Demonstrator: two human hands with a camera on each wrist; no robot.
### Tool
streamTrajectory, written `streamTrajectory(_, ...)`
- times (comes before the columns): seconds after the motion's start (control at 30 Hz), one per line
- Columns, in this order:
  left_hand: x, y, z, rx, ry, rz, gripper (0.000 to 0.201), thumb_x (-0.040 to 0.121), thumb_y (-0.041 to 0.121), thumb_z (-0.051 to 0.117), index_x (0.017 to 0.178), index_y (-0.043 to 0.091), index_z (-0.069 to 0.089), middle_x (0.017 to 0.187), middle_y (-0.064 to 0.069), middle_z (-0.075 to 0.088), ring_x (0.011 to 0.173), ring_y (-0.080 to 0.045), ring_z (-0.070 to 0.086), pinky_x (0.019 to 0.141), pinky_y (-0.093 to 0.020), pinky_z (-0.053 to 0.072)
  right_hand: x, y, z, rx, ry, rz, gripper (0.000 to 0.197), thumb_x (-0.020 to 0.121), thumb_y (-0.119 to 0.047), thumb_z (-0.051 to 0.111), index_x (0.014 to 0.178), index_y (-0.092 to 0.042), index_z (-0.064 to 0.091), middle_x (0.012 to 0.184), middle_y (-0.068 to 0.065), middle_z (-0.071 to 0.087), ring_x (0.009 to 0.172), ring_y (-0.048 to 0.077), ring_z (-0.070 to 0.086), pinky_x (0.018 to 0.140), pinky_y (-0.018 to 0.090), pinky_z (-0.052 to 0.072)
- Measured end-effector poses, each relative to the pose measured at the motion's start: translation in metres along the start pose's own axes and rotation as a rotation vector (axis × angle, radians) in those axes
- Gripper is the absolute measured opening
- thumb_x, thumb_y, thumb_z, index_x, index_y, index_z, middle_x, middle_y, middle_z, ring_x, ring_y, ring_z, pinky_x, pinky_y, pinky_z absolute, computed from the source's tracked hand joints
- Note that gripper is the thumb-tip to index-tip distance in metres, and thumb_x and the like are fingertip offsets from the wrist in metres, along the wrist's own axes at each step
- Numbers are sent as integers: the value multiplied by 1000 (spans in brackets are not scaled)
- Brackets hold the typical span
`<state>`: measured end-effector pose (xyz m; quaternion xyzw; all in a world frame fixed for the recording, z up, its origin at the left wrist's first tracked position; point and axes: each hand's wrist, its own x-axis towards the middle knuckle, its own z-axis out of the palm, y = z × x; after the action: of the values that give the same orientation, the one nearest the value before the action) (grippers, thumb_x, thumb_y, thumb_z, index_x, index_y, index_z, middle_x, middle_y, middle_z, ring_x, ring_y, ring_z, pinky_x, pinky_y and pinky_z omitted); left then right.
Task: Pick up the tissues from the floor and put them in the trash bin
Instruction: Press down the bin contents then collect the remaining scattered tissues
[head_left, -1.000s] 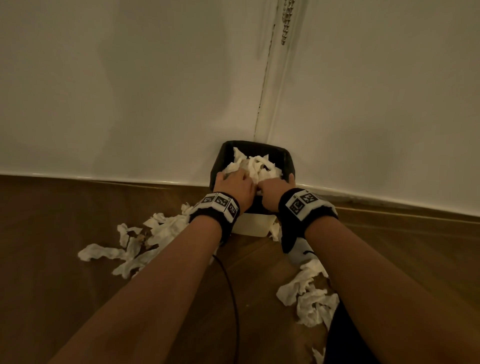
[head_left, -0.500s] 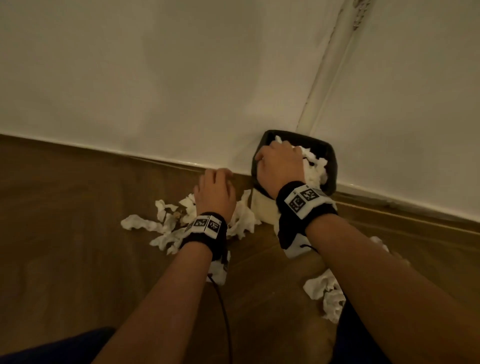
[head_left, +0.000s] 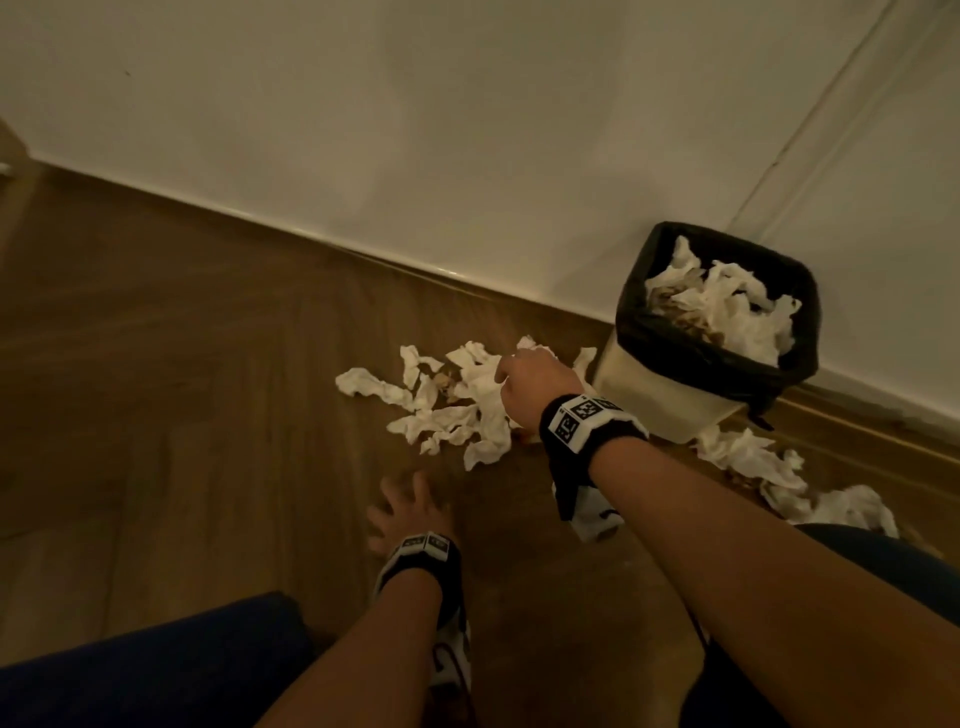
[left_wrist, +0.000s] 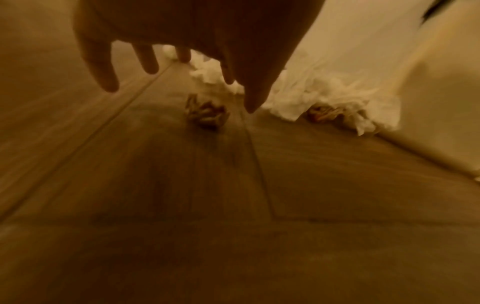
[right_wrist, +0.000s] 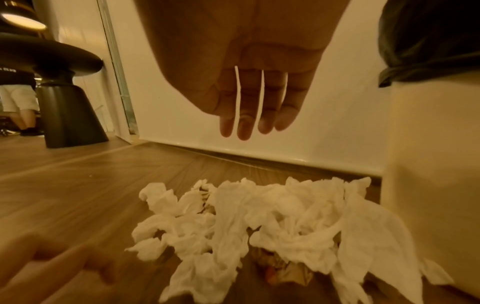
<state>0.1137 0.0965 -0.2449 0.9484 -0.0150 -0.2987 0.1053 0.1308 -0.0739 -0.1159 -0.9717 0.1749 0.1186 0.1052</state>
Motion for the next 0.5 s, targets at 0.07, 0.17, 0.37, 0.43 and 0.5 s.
streamTrajectory(0.07,2,-6,1,-7,-16,2,44,97,40,37,138,32,23,149,-9,8,130,-37,22,101,-47,35,2,-5,3,-11,-28,6,34,92,-14,39,118,-15,60,124,9,55,116,27,51,90,38,48)
streamTrajectory(0.17,7,-6,-6,-9,-3,99,32,96,16,37,129,13,35,138,-15,29,120,-34,39,98,-40,40,5,-8,10,14,-59,7,34,95,-15,37,117,-11,62,123,10,58,112,27,55,92,37,49)
streamTrajectory(0.37,14,-2,-21,-117,-22,222,29,95,3,34,122,8,45,126,-15,36,97,-31,54,77,-31,44,9,-8,39,26,-220,12,31,95,-13,43,121,-12,60,129,12,52,116,28,53,98,35,45)
streamTrajectory(0.43,16,1,-24,-184,24,238,28,95,3,33,119,8,46,125,-14,39,97,-30,53,74,-30,40,10,-8,51,17,-248,5,27,93,-15,50,118,-18,61,131,10,44,119,30,47,100,37,43)
streamTrajectory(0.5,18,5,-26,-236,70,232,26,96,6,31,117,6,47,124,-13,42,102,-29,51,76,-31,40,9,-7,66,10,-281,23,25,89,-23,60,114,-23,64,133,7,37,122,32,42,102,41,41)
